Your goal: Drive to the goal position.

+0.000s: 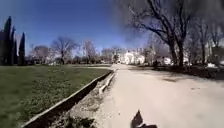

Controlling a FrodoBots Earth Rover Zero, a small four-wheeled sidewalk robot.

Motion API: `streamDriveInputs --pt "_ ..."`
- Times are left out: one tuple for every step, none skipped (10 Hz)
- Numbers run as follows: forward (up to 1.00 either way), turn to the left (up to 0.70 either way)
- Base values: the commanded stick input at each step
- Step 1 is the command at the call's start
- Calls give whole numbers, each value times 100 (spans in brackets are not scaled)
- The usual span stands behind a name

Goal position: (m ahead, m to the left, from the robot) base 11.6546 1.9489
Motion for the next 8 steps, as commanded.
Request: streamDriveInputs --pt "95 0" --pt "95 0" --pt "95 0" --pt "95 0" --pt "95 -6" --pt "95 -10" --pt "95 -4" --pt "95 0"
